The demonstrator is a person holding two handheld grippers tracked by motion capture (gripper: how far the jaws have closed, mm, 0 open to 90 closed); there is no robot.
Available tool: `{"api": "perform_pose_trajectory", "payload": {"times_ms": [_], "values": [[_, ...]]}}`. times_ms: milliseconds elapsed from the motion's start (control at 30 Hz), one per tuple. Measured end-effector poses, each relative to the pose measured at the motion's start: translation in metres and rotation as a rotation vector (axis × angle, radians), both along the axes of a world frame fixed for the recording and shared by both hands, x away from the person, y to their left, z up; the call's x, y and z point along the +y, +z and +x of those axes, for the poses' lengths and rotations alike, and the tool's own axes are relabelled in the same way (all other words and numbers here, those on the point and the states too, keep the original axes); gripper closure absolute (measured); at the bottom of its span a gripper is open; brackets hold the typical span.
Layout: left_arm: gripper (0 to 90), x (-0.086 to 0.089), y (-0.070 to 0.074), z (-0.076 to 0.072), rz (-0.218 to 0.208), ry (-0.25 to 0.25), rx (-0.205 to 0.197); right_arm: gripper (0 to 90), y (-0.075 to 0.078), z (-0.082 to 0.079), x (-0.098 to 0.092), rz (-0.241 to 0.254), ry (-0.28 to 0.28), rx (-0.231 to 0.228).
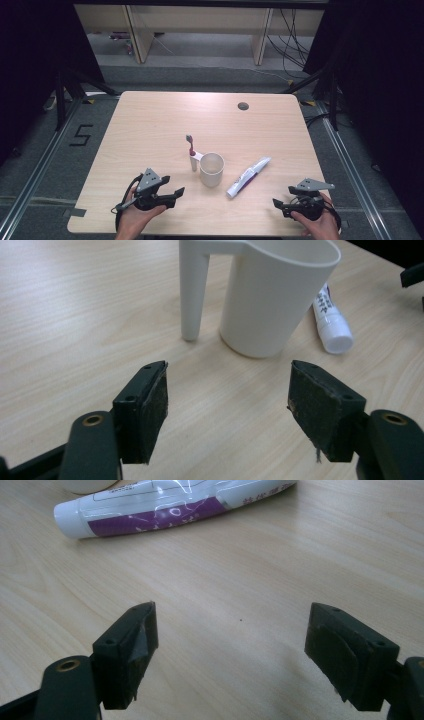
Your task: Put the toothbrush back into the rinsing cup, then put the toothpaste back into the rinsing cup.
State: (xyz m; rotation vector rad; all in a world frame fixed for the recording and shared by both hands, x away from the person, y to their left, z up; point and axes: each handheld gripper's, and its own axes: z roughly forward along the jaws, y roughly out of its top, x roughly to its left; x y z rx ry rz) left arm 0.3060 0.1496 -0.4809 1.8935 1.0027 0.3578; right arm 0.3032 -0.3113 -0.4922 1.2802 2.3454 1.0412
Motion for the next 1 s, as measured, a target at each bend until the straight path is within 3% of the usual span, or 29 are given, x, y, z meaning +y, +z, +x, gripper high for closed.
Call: {"api": "perform_pose_trajectory", "payload": {"times_ms": [67,300,367,400,433,467,500,567,600,633,767,833,900,1000], "values": [[30.0,0.000,-0.003,-0.004,0.010,0.005,0.010,21.8,0.000,-0.001,0.002,0.022,-0.013,0.020],[28.8,0.002,-0.008,-0.014,0.023,0.001,0.030,21.9,0.001,0.003,0.002,0.000,0.012,-0.009],[28.1,0.002,-0.009,-0.016,0.034,0.000,0.038,22.0,0.002,0.001,0.006,0.031,-0.007,0.025],[28.0,0.003,-0.010,-0.018,0.033,-0.003,0.037,22.0,0.001,0.003,0.006,0.015,0.017,-0.003],[27.9,0.003,-0.011,-0.019,0.035,0.003,0.039,22.1,0.002,0.002,0.008,0.028,-0.002,0.023],[27.6,0.004,-0.012,-0.020,0.046,0.000,0.045,22.1,0.001,0.005,0.007,0.012,0.029,-0.017],[27.4,0.004,-0.013,-0.022,0.042,-0.002,0.044,22.2,0.002,0.003,0.010,0.029,0.009,0.008],[27.4,0.006,-0.015,-0.025,0.063,-0.012,0.045,22.2,0.002,0.005,0.011,0.010,0.031,-0.015],[27.3,0.005,-0.016,-0.026,0.052,0.000,0.042,22.4,0.003,0.004,0.014,0.022,0.017,0.011],[27.3,0.006,-0.016,-0.027,0.050,-0.005,0.042,22.7,0.002,0.006,0.013,0.009,0.040,-0.007],[27.1,0.008,-0.017,-0.032,0.066,-0.002,0.044,24.7,0.004,0.005,0.019,0.032,0.029,0.024],[27.1,0.008,-0.018,-0.034,0.058,0.006,0.041,26.6,0.004,0.008,0.020,0.015,0.058,-0.007],[27.1,0.008,-0.019,-0.036,0.050,0.007,0.046,29.1,0.006,0.007,0.025,0.044,0.047,0.025],[27.1,0.009,-0.020,-0.037,0.061,0.009,0.050,34.4,0.008,0.011,0.028,0.039,0.077,-0.011]]}}
